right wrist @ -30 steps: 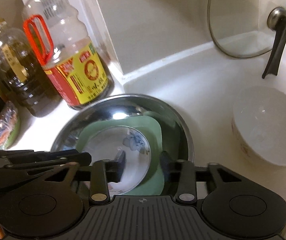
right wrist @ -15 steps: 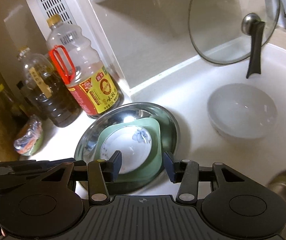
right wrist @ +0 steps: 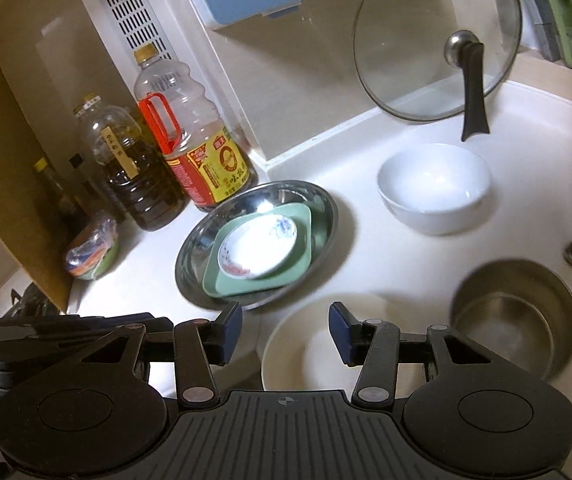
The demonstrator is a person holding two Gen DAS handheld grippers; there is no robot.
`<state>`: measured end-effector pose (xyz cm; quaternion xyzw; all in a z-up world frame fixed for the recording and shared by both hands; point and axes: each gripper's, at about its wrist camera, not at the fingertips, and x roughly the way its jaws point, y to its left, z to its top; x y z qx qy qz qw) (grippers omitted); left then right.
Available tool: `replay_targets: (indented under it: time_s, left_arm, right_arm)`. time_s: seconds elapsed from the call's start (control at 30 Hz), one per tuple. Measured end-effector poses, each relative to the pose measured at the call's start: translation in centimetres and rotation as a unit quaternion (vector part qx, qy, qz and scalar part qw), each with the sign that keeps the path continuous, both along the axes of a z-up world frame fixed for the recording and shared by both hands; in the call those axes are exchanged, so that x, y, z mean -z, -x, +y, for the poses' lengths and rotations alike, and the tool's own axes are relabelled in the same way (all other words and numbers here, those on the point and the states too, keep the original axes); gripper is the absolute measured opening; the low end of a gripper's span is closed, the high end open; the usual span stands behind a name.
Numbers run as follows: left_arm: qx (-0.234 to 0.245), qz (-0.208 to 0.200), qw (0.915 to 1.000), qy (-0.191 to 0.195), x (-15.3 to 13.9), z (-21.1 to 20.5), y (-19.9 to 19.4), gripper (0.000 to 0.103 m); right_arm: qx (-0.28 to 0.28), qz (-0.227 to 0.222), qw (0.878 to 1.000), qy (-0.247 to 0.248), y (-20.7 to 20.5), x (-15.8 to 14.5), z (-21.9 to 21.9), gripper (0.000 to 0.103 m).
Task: Organize plates and bowls
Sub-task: 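Open the right tool to release the flower plate and withdraw, then move the right tool to the stack of cream bowls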
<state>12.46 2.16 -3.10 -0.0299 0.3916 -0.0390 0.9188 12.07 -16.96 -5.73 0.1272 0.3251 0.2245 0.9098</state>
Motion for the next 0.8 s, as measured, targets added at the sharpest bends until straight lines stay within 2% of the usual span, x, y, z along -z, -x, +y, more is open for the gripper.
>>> replay_targets:
  time_s: [0.4,0.8]
  left_arm:
    - [-0.014,0.012,0.9998,-0.002,0.9,-2.2,5.5,0.016]
    - [-0.016,0.018,0.9997,-0.008,1.5,-4.7,8.1,0.016]
  right_arm:
    - [-0.009,0.017,1.0,0.015,5.0,1.4,-2.6,0.05]
    - [-0.001,0.03,0.999,0.038,7.6,2.8,-4.6,0.056]
